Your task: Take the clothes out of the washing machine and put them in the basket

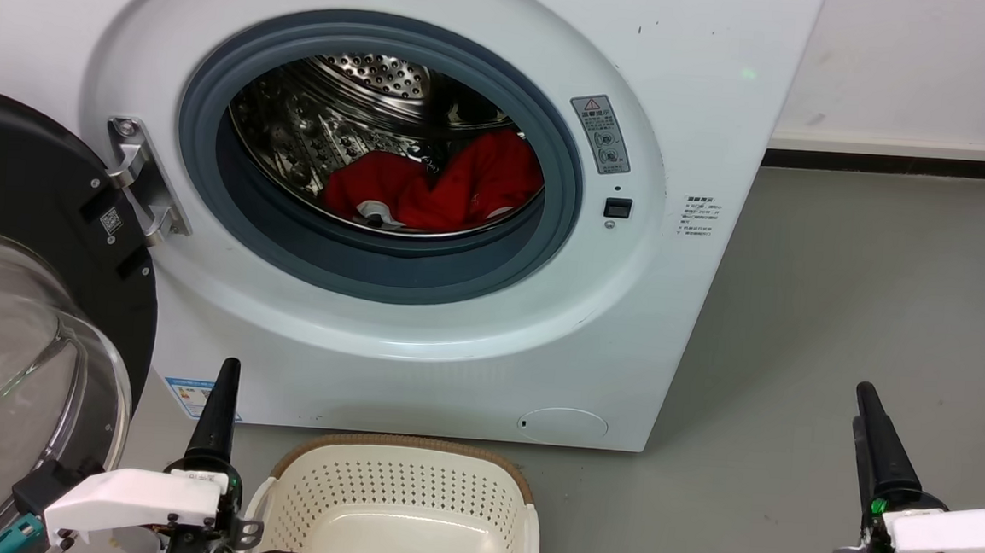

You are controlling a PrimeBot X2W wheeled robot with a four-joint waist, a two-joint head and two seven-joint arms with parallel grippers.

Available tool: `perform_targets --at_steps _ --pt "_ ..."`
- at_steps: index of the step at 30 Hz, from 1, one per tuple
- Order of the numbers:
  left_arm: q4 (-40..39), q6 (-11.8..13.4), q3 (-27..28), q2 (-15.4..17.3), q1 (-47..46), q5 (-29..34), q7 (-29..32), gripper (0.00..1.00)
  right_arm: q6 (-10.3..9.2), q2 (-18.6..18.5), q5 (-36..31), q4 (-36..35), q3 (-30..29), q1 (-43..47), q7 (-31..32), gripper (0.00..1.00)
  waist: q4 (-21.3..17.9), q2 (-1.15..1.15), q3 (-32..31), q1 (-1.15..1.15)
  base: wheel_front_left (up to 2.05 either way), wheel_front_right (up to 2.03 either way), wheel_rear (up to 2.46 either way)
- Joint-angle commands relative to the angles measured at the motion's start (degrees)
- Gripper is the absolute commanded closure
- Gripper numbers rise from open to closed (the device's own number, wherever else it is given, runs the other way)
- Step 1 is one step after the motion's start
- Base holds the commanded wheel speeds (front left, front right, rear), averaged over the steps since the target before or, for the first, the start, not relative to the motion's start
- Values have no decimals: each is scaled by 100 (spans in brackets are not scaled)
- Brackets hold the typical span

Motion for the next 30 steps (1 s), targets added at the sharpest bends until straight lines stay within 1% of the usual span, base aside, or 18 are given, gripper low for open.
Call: perform_targets --at_steps 1,10,17,21,30 --pt "-166 48 -21 12 -31 200 -59 0 0 -4 -233 -164 12 -9 -57 0 0 0 1 0 0 0 0" --pt "-434 320 -238 13 63 1334 -272 0 0 -3 -1495 -535 126 102 -270 0 -8 0 14 0 0 0 0" --pt "-568 485 -381 13 134 2077 -426 0 0 -3 -2376 -779 229 197 -423 0 -12 0 13 0 0 0 0" --pt "-634 568 -428 14 178 2429 -507 0 0 -2 -2821 -892 277 251 -505 0 -16 0 11 0 0 0 0" --pt "-717 716 -520 14 272 3210 -678 0 0 -1 -3586 -1032 306 372 -680 0 -27 0 -1 0 0 0 0"
